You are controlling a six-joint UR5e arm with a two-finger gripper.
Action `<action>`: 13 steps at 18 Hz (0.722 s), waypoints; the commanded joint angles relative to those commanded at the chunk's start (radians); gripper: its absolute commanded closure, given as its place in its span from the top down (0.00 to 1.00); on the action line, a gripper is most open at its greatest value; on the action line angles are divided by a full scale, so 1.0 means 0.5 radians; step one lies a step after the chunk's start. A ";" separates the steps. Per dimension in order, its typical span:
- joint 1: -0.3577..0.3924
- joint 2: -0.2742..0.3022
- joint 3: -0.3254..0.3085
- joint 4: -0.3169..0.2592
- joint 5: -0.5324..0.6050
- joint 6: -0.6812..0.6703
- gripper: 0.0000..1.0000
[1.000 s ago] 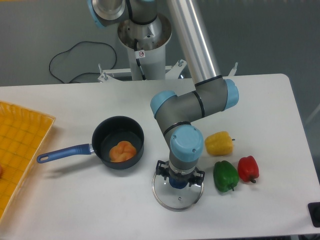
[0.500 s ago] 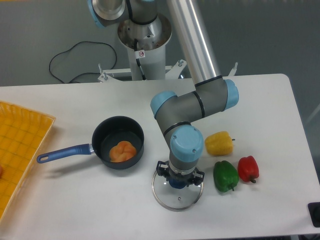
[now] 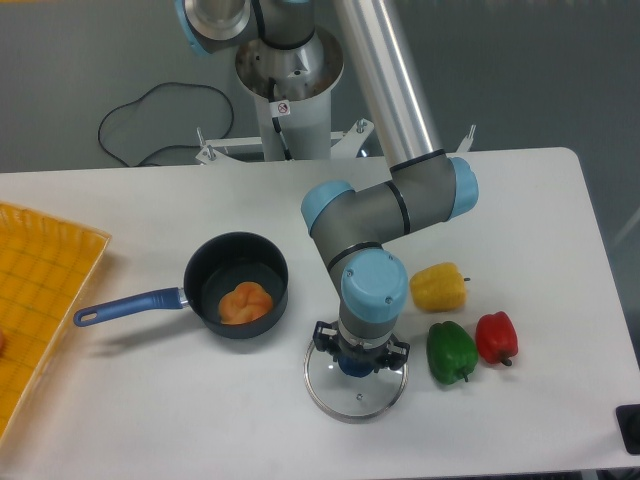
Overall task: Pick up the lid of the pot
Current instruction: 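Lift the glass lid by its knob off the table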
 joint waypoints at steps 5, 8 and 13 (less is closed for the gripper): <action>0.000 0.086 -0.003 -0.028 0.000 0.000 0.40; 0.006 0.160 -0.012 -0.073 0.003 0.003 0.39; 0.034 0.267 -0.012 -0.212 0.006 0.098 0.39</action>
